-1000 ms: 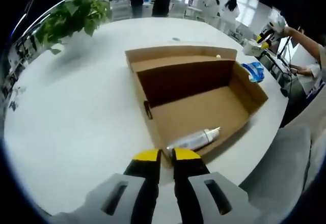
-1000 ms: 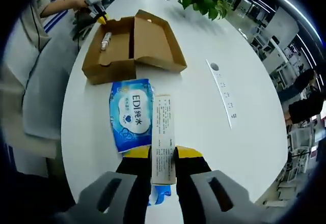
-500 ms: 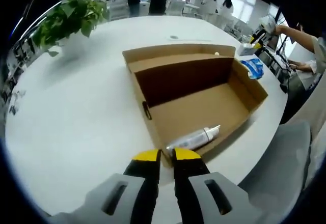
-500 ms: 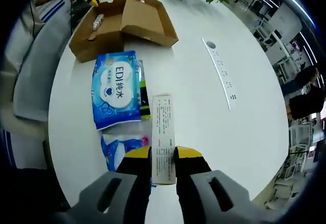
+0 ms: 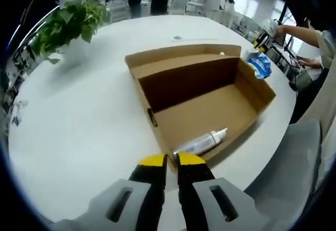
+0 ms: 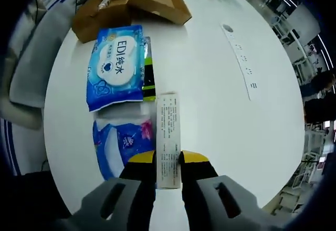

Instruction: Operate the shoe box by opening the lid, removing the specified soft item, and placing it in the target area until the item is outside and the box remains undamaged.

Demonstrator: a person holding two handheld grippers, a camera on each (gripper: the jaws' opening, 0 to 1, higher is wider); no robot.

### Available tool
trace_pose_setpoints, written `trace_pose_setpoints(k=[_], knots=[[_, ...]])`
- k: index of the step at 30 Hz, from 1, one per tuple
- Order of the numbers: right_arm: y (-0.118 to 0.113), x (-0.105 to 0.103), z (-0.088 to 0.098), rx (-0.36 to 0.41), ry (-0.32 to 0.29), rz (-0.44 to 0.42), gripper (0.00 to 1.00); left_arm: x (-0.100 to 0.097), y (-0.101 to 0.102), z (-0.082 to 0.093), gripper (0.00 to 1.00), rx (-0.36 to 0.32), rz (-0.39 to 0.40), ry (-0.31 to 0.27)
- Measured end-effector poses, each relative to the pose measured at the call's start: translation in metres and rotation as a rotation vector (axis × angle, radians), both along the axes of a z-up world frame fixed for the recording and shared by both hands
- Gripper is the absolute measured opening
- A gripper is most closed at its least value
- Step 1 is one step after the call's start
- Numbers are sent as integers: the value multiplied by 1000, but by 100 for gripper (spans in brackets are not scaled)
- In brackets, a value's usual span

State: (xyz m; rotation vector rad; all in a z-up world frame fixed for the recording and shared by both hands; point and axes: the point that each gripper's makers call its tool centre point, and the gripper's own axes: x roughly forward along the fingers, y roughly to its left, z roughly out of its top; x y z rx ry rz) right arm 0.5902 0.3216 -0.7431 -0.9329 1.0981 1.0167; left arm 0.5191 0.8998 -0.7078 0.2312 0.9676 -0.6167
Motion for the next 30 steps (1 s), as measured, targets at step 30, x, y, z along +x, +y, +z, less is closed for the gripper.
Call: trace_pose_setpoints(k=[30], knots=[[-8, 6, 2, 7, -95, -40, 23, 1, -69, -11, 20, 191, -817, 63]])
